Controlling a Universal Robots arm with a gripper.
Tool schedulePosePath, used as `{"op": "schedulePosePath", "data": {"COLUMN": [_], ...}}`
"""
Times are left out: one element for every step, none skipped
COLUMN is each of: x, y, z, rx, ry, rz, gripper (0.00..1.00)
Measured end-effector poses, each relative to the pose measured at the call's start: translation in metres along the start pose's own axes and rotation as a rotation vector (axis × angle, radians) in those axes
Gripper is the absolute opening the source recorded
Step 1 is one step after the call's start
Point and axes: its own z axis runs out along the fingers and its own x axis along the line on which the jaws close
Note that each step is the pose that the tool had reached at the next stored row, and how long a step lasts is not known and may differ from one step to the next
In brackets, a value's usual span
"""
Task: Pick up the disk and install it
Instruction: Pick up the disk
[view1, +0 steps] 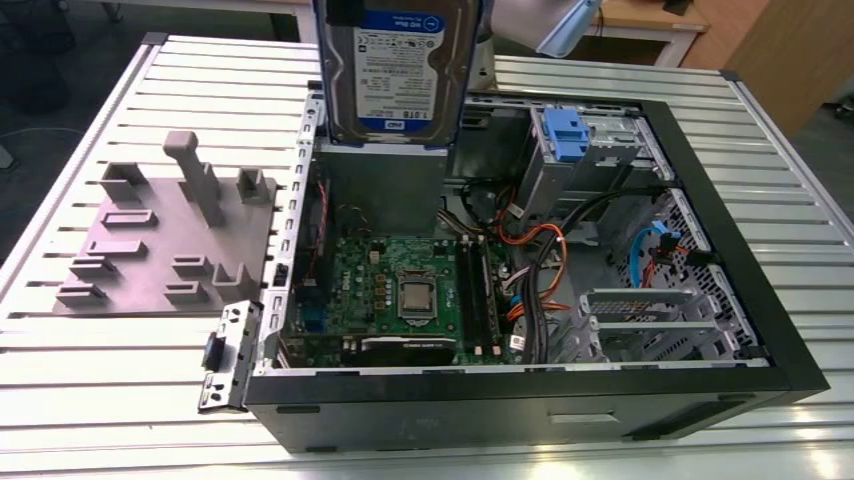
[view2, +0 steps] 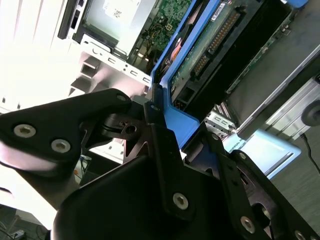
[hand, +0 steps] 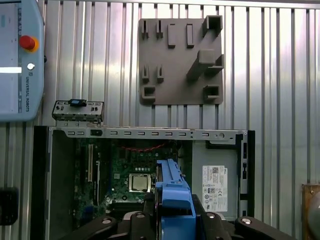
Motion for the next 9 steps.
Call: {"op": "schedulePosePath", "data": {"x": [0.0000, 0.0000, 0.0000, 0.0000, 0.0000, 0.0000, 0.0000, 0.0000, 0.0000], "y": [-0.0006, -0.0012, -0.0017, -0.0021, -0.0027, -0.0031, -0.0035, -0.0039, -0.0043], "z": [0.0000, 0.0000, 0.0000, 0.0000, -0.0001, -0.0001, -0.0001, -0.0001, -0.0001], "rx": [0.0000, 0.0000, 0.0000, 0.0000, 0.0000, 0.0000, 0.0000, 0.0000, 0.0000], "ry": [0.0000, 0.0000, 0.0000, -0.0001, -0.0001, 0.0000, 0.0000, 0.0000, -0.0001], "rz": [0.000, 0.000, 0.000, 0.000, 0.000, 0.000, 0.000, 0.000, 0.000], "gripper": [0.37, 0.37, 0.37, 0.37, 0.37, 0.37, 0.37, 0.37, 0.37]}}
